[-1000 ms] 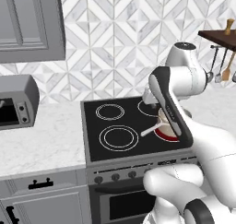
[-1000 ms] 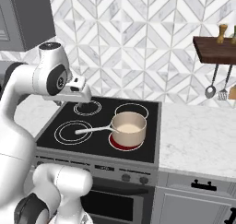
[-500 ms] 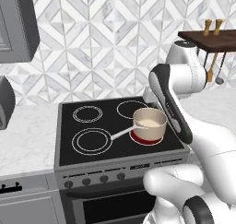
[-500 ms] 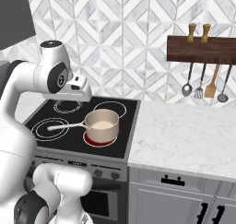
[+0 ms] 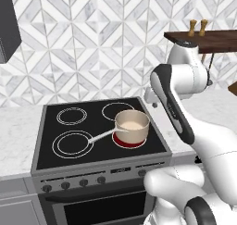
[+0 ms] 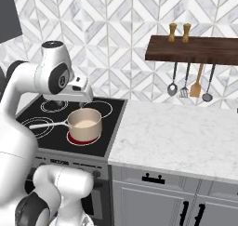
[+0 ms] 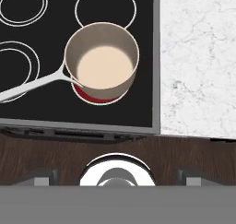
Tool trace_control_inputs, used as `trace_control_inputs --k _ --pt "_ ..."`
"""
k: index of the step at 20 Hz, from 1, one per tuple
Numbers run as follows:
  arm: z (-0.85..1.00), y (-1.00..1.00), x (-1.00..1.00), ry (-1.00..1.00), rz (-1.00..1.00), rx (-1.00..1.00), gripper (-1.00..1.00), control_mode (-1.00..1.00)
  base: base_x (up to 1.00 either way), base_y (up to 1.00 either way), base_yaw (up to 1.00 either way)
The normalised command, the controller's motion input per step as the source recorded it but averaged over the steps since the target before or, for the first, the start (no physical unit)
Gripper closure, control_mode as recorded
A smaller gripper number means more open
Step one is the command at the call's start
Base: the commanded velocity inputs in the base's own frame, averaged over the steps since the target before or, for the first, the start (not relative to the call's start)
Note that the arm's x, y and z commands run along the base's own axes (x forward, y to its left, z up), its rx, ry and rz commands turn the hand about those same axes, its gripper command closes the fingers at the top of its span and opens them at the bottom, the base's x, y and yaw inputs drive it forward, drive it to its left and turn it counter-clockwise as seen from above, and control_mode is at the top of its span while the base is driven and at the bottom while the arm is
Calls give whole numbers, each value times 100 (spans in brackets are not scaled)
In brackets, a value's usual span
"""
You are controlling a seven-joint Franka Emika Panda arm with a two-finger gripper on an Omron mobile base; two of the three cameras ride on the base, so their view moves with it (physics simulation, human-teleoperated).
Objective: Turn off the front right burner of the stove.
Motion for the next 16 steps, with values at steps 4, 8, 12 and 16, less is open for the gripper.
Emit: trace_control_inputs --k 4,8,12,16 --pt "0 0 0 0 0 0 -100 -100 0 0 0" --pt "0 1 -1 0 0 0 -100 -100 0 0 0" --pt "-12 34 -39 2 8 -1 -100 -100 0 0 0" --pt "-36 92 -84 4 27 -12 -100 -100 0 0 0"
